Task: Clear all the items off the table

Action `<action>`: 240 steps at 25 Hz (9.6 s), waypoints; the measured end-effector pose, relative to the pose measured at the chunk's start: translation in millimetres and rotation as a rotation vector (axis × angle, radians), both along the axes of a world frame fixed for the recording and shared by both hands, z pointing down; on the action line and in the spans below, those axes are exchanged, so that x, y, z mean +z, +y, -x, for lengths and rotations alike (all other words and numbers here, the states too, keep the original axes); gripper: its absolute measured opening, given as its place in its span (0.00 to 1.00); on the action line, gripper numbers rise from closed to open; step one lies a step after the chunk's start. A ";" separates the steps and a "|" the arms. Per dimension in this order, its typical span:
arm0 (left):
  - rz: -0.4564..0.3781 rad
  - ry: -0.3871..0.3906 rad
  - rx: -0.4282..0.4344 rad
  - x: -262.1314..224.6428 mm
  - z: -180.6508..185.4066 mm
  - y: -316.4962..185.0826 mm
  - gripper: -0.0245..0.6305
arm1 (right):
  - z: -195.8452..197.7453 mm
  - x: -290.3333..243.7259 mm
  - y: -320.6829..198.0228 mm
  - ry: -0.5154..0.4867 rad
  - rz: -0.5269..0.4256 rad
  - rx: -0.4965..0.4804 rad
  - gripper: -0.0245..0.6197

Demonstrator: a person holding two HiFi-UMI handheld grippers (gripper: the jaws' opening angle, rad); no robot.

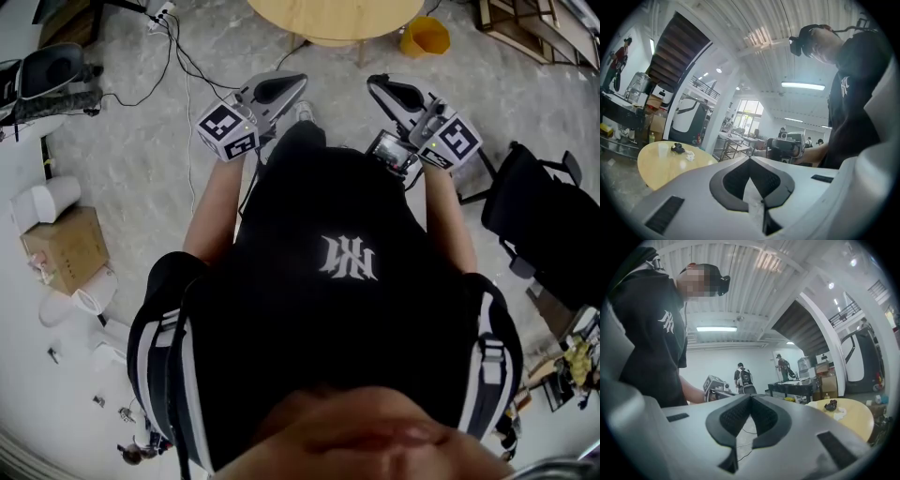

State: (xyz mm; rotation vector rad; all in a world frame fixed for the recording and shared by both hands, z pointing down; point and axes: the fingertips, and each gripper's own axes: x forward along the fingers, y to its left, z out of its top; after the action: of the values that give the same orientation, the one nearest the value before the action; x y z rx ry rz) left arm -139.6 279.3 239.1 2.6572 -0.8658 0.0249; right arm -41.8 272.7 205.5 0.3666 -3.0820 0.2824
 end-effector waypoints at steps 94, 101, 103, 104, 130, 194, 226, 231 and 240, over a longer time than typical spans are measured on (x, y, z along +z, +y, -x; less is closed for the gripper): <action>0.178 -0.036 -0.120 100.4 164.9 -368.4 0.06 | 155.4 92.0 -397.4 0.183 0.093 -0.027 0.12; 0.175 -0.038 -0.125 124.1 170.8 -382.0 0.06 | 162.3 121.4 -414.0 0.186 0.083 -0.018 0.13; 0.188 -0.039 -0.133 139.2 174.2 -386.6 0.06 | 165.5 132.1 -420.6 0.185 0.075 -0.017 0.16; 0.194 -0.042 -0.133 146.8 174.4 -387.9 0.06 | 166.7 137.3 -423.1 0.182 0.073 -0.017 0.22; 0.020 -0.119 -0.096 210.4 156.2 -421.6 0.06 | 197.2 248.2 -478.3 0.256 -0.039 0.026 0.68; -0.003 -0.138 -0.128 48.4 121.9 -422.4 0.06 | 183.4 71.9 -484.9 0.251 -0.177 0.109 0.50; -0.104 -0.168 -0.180 -30.7 324.7 -546.9 0.06 | 382.9 -59.6 -618.3 0.174 -0.301 0.079 0.49; -0.107 -0.174 -0.172 -11.3 382.6 -596.5 0.06 | 445.7 -40.6 -674.4 0.167 -0.274 0.106 0.50; -0.111 -0.188 -0.151 29.1 394.8 -655.3 0.06 | 475.2 14.4 -735.4 0.175 -0.245 0.114 0.49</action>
State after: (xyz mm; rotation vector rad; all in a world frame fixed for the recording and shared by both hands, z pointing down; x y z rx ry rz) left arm -534.4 -376.0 268.1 2.7159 -1.1577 0.1976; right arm -517.0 -462.6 219.9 0.5441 -2.9312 -0.1216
